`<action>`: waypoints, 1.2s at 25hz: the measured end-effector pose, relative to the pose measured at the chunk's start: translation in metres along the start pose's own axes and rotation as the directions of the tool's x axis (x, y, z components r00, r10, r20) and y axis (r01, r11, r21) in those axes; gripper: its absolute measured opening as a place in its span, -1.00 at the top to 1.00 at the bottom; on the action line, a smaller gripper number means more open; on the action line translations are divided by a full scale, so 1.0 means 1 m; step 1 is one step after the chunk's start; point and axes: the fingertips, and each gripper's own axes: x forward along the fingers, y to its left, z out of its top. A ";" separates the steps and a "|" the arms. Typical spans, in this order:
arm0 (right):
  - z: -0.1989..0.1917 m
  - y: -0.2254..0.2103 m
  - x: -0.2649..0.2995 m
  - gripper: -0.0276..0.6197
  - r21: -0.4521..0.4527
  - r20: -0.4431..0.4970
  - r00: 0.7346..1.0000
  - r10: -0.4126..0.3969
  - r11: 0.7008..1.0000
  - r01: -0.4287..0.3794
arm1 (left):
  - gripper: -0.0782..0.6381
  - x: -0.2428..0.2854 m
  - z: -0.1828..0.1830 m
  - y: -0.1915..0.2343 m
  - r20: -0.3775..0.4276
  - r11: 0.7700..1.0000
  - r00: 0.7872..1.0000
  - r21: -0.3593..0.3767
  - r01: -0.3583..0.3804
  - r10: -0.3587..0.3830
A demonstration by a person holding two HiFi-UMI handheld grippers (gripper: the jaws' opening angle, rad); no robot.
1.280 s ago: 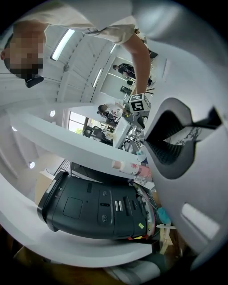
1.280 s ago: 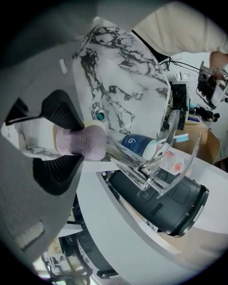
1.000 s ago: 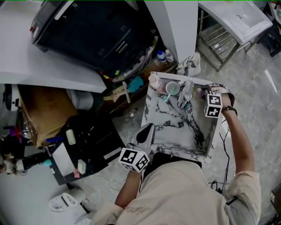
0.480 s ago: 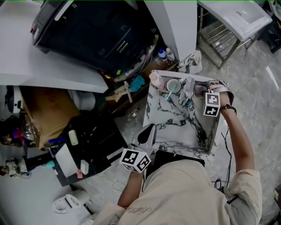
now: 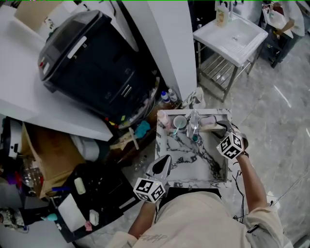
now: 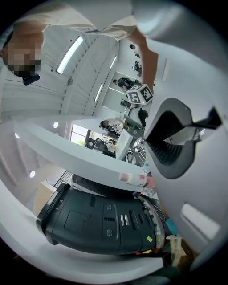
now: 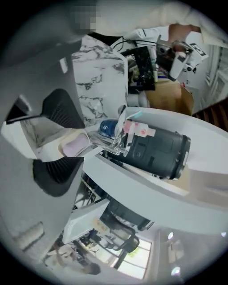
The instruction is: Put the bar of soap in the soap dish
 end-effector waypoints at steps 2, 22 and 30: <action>0.002 0.009 -0.021 0.29 0.117 0.036 0.999 -0.029 0.993 0.025 | 0.73 0.003 0.009 -0.002 0.009 0.999 0.999 0.023 0.044 -0.044; 0.018 0.043 -0.180 0.91 0.572 0.220 0.880 -0.420 0.787 0.233 | 0.73 -0.012 0.018 -0.021 0.011 0.968 0.972 0.096 0.231 -0.233; 0.057 0.060 -0.213 0.91 0.594 0.372 0.824 -0.428 0.792 0.143 | 0.73 -0.029 0.013 -0.024 0.023 0.970 0.973 0.094 0.225 -0.228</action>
